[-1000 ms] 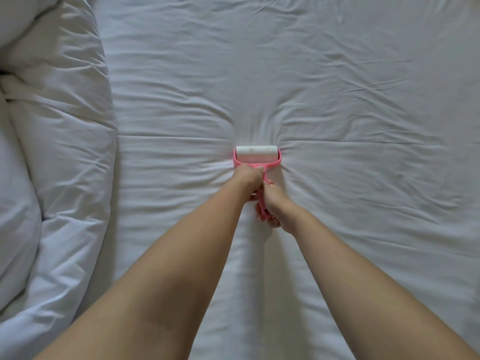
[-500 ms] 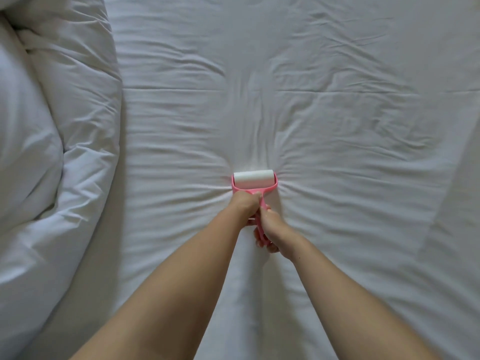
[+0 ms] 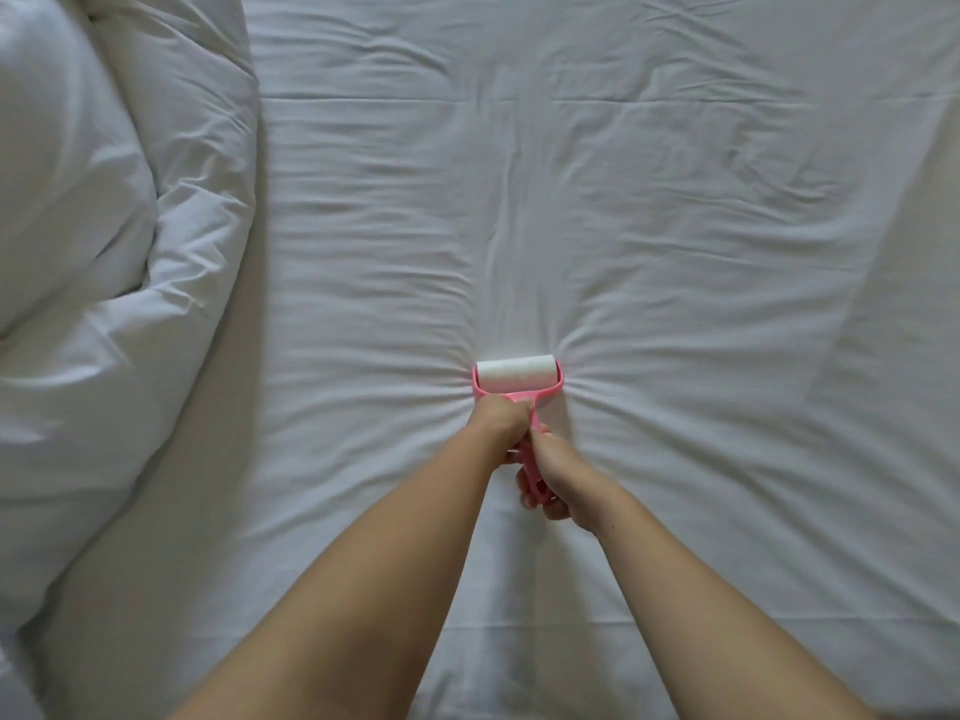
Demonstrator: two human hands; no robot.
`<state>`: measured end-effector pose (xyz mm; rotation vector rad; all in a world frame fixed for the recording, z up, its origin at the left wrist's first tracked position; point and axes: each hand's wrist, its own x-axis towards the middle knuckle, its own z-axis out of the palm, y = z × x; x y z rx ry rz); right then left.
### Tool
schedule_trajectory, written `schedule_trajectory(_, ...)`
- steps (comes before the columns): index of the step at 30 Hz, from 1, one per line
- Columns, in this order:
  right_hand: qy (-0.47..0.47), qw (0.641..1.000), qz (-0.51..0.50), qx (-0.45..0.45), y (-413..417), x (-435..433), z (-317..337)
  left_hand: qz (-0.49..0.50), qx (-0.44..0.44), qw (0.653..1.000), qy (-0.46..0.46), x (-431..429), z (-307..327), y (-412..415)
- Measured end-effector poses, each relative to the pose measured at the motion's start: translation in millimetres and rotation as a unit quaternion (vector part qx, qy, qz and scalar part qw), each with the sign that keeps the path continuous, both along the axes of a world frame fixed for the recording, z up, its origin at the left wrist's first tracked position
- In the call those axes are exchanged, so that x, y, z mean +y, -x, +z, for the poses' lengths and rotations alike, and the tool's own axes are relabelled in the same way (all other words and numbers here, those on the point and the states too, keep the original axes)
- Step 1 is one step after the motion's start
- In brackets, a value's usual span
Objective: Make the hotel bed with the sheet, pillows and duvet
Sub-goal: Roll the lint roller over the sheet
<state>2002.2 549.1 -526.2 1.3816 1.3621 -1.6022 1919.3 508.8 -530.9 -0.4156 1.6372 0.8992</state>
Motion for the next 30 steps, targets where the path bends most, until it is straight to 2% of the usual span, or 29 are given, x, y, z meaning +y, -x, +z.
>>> schedule_trajectory(16, 0.008, 1.0, 0.005, 0.007, -108, -44, 1, 0.019, 0.013, 1.0, 0.014, -47, 9, -109)
schedule_trajectory(23, -0.012, 1.0, -0.011, 0.022, -144, -67, 0, -0.046, -0.001, 0.998, 0.04, -68, -3, -136)
schedule_trajectory(30, -0.042, 0.999, -0.024, 0.018, -178, -93, 5, -0.118, 0.067, 0.99, 0.044, -88, 3, -166)
